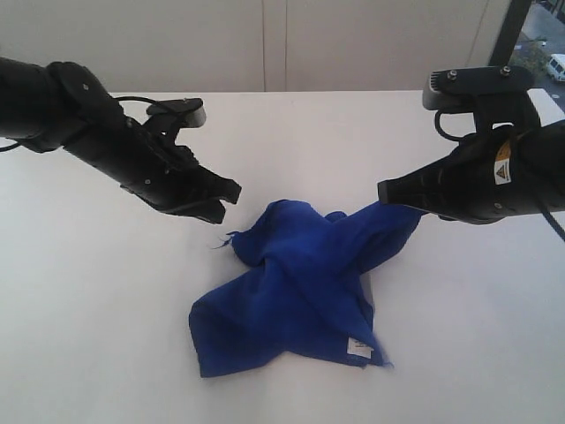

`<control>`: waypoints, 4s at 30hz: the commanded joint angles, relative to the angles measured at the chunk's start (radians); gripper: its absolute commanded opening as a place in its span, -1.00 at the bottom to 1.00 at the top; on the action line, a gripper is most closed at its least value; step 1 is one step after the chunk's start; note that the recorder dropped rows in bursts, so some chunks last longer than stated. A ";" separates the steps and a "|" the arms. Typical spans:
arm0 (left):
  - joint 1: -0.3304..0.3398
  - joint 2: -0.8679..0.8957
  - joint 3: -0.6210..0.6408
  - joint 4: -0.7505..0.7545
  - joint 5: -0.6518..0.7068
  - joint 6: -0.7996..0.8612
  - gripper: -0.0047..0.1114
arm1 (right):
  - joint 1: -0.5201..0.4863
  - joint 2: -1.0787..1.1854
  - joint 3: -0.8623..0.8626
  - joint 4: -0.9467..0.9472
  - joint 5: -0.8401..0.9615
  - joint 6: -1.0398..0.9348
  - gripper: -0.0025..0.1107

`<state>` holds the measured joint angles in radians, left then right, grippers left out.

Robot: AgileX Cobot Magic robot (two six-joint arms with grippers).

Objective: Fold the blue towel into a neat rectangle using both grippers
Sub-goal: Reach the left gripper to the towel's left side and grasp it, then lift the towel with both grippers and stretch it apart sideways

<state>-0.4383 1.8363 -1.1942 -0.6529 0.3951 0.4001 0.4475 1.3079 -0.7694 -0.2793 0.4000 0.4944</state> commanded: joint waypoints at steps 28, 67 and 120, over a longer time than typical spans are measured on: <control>-0.006 0.190 -0.076 -0.191 0.051 0.181 -0.10 | -0.009 0.002 0.004 -0.010 -0.006 0.007 -0.96; 0.120 -0.246 -0.076 0.264 0.297 0.123 -0.92 | -0.009 -0.139 0.002 -0.165 0.249 -0.108 -0.96; 0.120 -1.092 0.207 0.970 0.478 -0.536 -0.92 | -0.009 -0.574 -0.079 -0.399 0.521 0.001 -0.96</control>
<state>-0.3221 0.7755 -0.9908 0.3070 0.8364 -0.1228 0.4475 0.7757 -0.8437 -0.6799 0.9069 0.4902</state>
